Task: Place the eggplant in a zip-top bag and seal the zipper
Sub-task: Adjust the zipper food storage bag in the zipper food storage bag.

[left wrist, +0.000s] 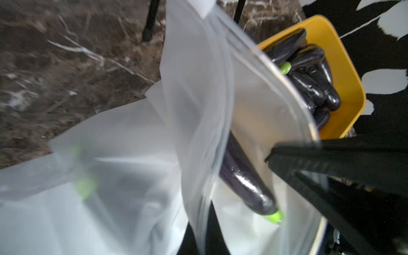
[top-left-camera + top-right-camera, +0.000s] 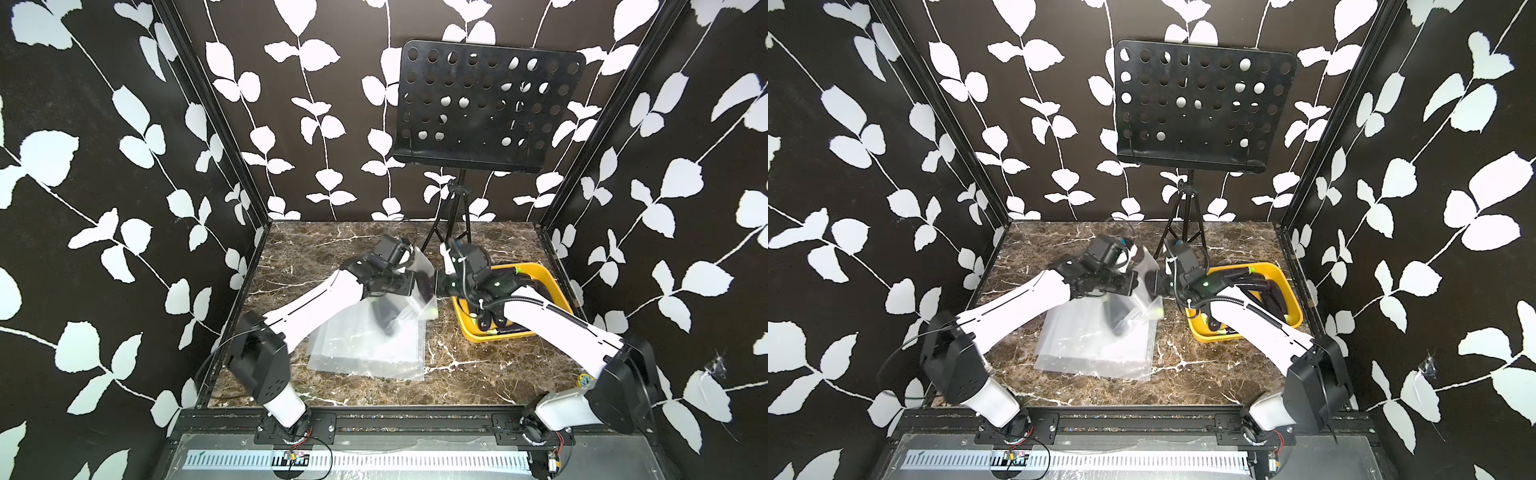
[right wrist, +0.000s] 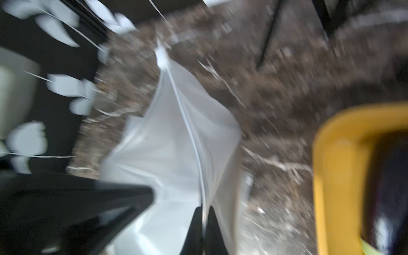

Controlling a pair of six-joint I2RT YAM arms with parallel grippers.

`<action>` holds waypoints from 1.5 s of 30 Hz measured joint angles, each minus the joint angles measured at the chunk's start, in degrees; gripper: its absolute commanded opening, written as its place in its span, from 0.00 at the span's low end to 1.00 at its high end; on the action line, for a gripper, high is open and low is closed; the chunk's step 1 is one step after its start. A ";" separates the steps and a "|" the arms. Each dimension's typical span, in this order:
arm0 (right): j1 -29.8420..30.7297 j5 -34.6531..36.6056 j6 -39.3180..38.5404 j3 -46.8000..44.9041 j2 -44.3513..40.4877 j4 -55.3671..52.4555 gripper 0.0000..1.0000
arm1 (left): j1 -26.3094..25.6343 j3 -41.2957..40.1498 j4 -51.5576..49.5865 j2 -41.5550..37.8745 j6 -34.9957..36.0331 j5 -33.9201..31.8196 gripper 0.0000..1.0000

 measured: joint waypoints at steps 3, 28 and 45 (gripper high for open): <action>1.11 -2.78 -0.28 7.63 1.51 1.55 0.00 | 0.92 1.38 -0.98 -5.73 1.29 -2.01 0.00; 2.95 -15.76 13.49 1.33 7.78 17.70 0.00 | 0.90 5.57 -8.17 -8.94 2.56 -2.97 0.00; -4.28 -5.79 7.06 -12.33 -5.77 3.15 0.45 | -2.47 3.26 0.11 9.53 -1.92 9.25 0.00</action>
